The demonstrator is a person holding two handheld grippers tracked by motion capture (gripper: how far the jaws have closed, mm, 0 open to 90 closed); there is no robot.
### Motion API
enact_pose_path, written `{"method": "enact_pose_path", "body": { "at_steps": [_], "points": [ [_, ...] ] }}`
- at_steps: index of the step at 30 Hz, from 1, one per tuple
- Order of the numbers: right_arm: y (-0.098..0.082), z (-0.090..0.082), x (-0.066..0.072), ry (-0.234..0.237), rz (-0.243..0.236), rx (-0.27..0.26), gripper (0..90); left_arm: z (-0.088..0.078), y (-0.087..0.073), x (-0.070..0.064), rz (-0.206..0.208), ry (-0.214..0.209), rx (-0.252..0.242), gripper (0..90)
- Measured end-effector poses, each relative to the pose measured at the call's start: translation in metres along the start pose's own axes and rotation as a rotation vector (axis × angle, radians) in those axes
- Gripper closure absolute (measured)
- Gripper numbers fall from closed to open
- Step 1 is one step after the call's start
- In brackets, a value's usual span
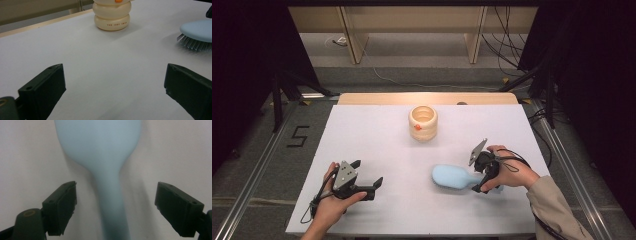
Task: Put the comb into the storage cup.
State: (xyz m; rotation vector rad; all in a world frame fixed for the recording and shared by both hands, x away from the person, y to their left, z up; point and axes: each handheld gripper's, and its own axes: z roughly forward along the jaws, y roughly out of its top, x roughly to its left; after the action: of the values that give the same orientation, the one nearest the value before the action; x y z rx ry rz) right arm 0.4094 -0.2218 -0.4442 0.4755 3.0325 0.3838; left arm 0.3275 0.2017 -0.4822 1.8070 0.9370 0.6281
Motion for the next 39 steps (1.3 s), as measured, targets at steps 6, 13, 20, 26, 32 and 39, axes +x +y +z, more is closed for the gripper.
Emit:
{"method": "enact_pose_path", "body": {
  "at_steps": [6, 13, 20, 26, 32, 39],
  "points": [
    [0.004, 0.004, 0.000, 0.006, -0.006, 0.023, 24.8, 0.000, 0.000, 0.000, -0.002, -0.001, -0.002, 3.0],
    [0.006, 0.008, 0.000, 0.006, -0.008, 0.049, 29.7, 0.001, 0.000, 0.000, -0.002, 0.000, -0.002, 3.1],
    [0.010, 0.009, -0.002, 0.004, -0.025, 0.074, 33.7, 0.000, 0.001, 0.000, -0.001, 0.001, -0.004, 3.1],
    [0.013, 0.011, -0.002, 0.012, -0.030, 0.084, 38.2, 0.000, 0.001, 0.000, -0.001, 0.001, -0.004, 3.2],
    [0.015, 0.015, -0.003, 0.022, -0.026, 0.092, 41.8, 0.000, 0.001, 0.000, -0.001, 0.001, -0.006, 3.2],
    [0.016, 0.016, -0.003, 0.024, -0.028, 0.103, 44.0, 0.000, 0.001, 0.000, -0.002, 0.001, -0.007, 3.3]
  ]
}}
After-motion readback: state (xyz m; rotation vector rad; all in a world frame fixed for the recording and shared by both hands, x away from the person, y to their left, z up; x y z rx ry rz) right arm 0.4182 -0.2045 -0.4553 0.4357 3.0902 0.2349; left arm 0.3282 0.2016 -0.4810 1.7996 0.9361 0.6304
